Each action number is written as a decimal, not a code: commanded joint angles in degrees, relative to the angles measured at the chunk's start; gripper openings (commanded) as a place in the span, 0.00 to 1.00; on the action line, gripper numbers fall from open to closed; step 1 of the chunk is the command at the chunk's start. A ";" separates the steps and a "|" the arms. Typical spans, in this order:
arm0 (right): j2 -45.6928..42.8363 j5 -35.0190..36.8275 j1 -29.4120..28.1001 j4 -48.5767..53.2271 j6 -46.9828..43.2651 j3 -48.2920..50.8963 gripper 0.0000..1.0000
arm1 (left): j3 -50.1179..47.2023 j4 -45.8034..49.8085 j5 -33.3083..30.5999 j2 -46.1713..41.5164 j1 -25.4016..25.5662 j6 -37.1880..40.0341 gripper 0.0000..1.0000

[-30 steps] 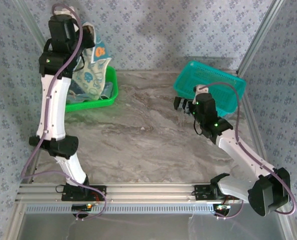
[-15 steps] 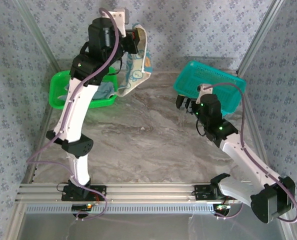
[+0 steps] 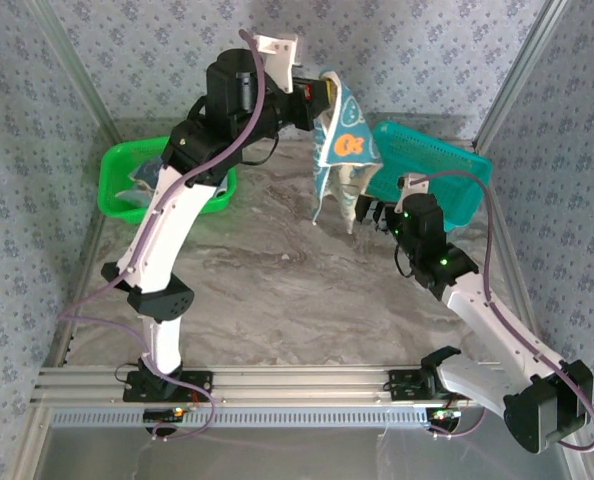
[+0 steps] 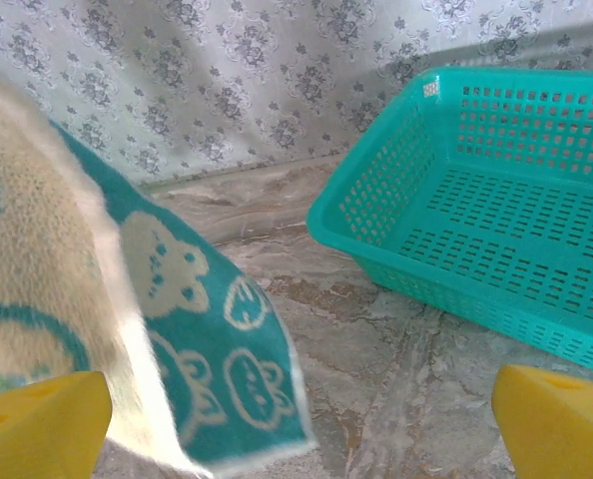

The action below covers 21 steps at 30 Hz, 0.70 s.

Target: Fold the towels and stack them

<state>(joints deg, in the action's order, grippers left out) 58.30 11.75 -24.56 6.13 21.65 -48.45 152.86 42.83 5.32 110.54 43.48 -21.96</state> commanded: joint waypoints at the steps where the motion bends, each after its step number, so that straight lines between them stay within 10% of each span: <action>1: -1.17 1.48 0.66 2.50 0.57 0.49 1.00 | 1.77 -0.65 2.14 -0.11 0.99 0.85 0.00; 5: -1.20 1.52 1.18 1.96 -0.12 0.88 1.00 | -5.82 7.60 -2.48 -4.07 -1.05 4.80 0.00; 13: 0.85 -0.55 0.92 1.70 0.69 1.38 1.00 | -67.14 -12.29 -3.67 -30.96 -11.25 1.17 0.00; 21: 10.98 -8.12 -2.26 4.16 0.84 -3.09 1.00 | -83.77 -13.81 -8.96 -32.64 -7.82 -7.45 0.00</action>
<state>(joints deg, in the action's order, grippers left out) 66.26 8.08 -25.80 8.45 21.63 -48.62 71.68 34.94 -1.93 79.46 33.87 -25.15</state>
